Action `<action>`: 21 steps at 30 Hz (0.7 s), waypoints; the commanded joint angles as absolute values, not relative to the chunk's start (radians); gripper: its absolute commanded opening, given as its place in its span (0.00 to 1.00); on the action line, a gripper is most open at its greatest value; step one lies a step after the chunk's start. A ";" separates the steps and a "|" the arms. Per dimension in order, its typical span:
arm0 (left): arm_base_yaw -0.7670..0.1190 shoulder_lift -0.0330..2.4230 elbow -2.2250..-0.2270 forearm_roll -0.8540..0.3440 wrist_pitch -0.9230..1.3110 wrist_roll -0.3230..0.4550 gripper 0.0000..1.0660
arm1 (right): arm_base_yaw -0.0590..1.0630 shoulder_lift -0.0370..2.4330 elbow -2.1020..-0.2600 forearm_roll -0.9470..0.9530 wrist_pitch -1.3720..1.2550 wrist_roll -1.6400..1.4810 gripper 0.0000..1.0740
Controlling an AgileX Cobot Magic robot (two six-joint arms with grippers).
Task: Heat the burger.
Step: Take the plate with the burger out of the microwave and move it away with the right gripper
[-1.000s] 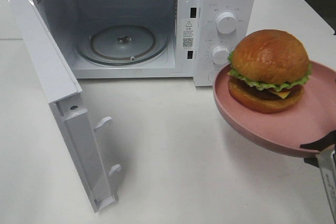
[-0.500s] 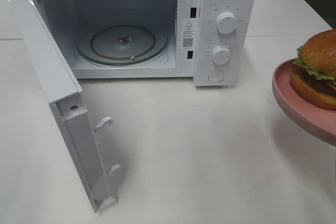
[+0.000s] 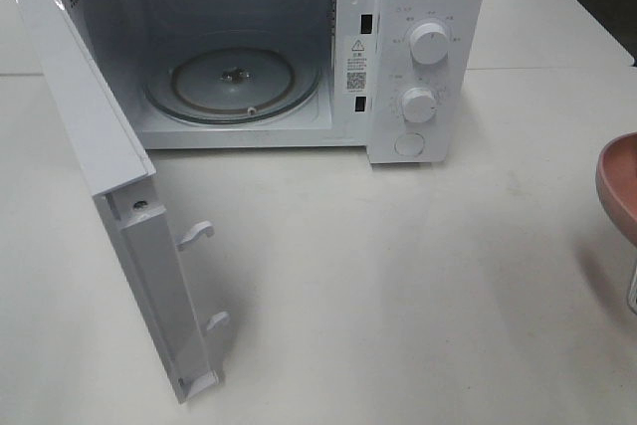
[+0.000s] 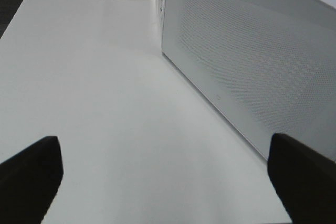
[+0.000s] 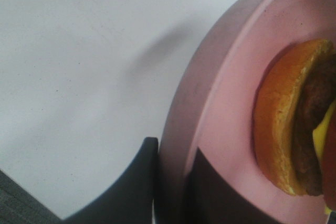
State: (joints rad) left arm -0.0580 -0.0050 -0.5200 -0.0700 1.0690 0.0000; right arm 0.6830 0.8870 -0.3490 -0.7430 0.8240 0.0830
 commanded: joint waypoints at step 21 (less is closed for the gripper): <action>-0.055 -0.011 -0.516 -0.069 1.067 0.000 0.92 | 0.678 1.427 -0.557 -0.908 0.942 0.892 0.00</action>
